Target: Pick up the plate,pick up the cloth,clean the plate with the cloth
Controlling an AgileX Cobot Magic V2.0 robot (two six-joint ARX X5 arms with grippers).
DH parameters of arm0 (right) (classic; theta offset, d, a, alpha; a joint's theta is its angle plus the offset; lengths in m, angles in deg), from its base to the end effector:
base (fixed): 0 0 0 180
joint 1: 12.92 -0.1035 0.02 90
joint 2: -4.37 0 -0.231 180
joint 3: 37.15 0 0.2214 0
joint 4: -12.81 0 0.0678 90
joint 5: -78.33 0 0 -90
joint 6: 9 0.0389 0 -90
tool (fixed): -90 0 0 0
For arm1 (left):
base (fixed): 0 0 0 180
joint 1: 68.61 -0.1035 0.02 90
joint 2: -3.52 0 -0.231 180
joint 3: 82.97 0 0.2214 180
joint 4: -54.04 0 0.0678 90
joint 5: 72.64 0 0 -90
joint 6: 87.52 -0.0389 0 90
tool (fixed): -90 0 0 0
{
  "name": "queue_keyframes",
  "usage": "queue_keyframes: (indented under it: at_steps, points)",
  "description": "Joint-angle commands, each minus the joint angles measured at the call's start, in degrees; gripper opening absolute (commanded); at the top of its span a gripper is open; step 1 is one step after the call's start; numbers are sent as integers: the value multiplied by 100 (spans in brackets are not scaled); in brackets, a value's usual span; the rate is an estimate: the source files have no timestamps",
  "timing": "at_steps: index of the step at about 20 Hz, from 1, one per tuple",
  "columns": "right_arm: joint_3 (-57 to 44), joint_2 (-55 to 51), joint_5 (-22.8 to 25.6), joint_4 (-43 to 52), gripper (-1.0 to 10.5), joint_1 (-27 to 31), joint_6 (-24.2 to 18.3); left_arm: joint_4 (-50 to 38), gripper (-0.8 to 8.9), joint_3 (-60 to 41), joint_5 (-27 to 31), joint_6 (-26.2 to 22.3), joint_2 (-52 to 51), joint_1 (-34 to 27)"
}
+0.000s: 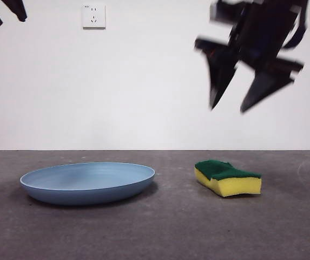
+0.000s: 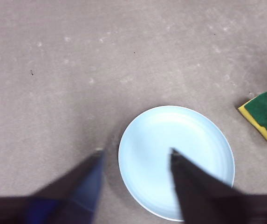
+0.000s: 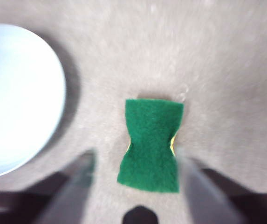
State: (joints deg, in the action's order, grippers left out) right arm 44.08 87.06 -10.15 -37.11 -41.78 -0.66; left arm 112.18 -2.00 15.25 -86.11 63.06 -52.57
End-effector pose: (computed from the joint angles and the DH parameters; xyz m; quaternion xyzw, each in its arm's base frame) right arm 0.2444 0.1335 0.2436 -0.0496 0.4327 0.1820 0.8816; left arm 0.1865 -0.0551 0.3197 0.0267 0.3144 -0.1458 0.9376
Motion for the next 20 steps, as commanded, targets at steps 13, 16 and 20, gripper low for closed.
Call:
queue_keyframes:
  at_steps: [13,16,20]
  points:
    - [-1222,-2828,-2,153,-12,-15,-297,-1429,-8,-2124,-107,35,-1517,9]
    - [-2312,-3639,28,916,-12,-101,-66,-2151,-8,-3294,-92,474,-2354,4]
    - [-3567,-4680,33,1491,-12,-284,-66,-2872,-8,-4454,-94,743,-3276,4]
